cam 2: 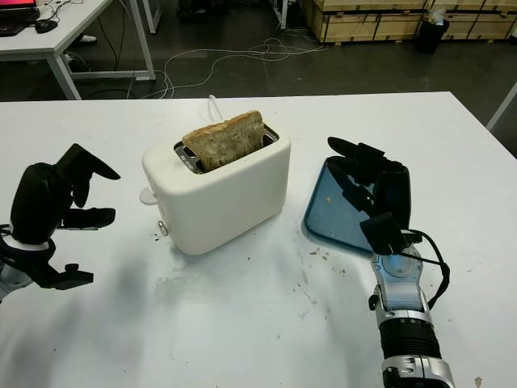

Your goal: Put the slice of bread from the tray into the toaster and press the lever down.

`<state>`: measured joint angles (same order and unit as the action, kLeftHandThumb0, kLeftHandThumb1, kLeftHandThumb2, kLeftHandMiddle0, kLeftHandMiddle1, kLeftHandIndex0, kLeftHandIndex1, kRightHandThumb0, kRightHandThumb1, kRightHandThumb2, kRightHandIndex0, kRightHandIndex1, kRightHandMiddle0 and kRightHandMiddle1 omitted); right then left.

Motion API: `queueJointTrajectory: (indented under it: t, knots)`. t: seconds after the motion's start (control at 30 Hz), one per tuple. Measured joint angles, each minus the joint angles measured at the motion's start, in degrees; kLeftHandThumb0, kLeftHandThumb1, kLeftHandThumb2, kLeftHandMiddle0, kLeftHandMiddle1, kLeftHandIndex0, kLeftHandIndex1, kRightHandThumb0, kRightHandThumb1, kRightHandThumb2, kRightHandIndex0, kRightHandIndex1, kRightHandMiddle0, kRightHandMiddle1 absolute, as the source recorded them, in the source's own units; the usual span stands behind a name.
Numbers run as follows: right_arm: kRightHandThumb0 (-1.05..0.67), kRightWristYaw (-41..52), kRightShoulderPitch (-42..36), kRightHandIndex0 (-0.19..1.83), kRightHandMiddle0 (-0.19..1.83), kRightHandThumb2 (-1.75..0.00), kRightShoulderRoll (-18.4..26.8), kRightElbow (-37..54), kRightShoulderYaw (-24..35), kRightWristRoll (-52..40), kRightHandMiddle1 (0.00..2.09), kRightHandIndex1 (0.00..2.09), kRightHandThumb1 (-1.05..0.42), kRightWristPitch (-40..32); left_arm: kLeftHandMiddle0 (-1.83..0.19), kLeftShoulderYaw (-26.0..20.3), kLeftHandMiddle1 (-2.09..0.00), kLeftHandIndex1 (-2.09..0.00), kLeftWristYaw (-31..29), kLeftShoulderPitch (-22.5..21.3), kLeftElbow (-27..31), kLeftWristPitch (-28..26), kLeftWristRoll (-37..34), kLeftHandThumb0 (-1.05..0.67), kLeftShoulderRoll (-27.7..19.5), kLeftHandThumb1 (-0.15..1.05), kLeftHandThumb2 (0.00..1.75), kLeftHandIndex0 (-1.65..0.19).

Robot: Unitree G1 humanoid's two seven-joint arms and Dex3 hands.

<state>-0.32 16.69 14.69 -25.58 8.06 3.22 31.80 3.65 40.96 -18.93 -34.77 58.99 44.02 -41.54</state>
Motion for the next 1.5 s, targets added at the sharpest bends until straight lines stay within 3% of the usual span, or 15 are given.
queueJointTrajectory:
  t: [0.17, 0.4, 0.67, 0.93, 1.5]
  knots:
    - [-0.46, -0.1, 0.0, 1.07, 0.94, -0.15, 0.0, 0.0, 0.0, 0.1, 0.0, 0.01, -0.92, 0.0, -1.07, 1.1, -1.75, -1.75, 0.0, -0.6, -0.2, 0.2, 1.5, -0.95, -0.2, 0.92, 0.91, 0.0]
    - [-0.43, 0.0, 0.0, 1.06, 0.93, -0.14, 0.0, 0.0, 0.0, 0.0, 0.0, 0.0, -0.92, -0.1, -1.07, 4.0, -1.75, -1.75, -4.3, -3.8, -2.3, 2.3, 1.9, -0.99, -1.9, 0.92, 0.91, -0.01]
    - [-0.41, 0.0, 0.0, 1.07, 0.94, -0.15, 0.0, 0.0, 0.0, 0.1, 0.0, 0.01, -0.92, -0.1, -1.38, 6.2, -1.75, -1.75, -13.0, -6.4, -4.5, 4.9, 0.7, -1.03, -2.6, 0.92, 0.88, -0.12]
    - [-0.42, 0.0, 0.0, 1.06, 0.93, -0.15, 0.0, 0.0, 0.1, 0.0, 0.0, 0.0, -0.92, -0.1, -1.55, 6.2, -1.75, -1.75, -15.8, -6.4, -4.3, 4.7, 0.4, -1.04, -2.8, 0.92, 0.91, -0.13]
    - [-0.42, -0.1, -0.1, 1.06, 0.93, -0.15, 0.0, 0.0, 0.1, 0.2, 0.0, 0.0, -0.92, -0.1, -1.57, 6.3, -1.75, -1.75, -19.8, -5.8, -3.1, 2.8, -1.9, -1.05, -3.0, 0.92, 0.9, -0.18]
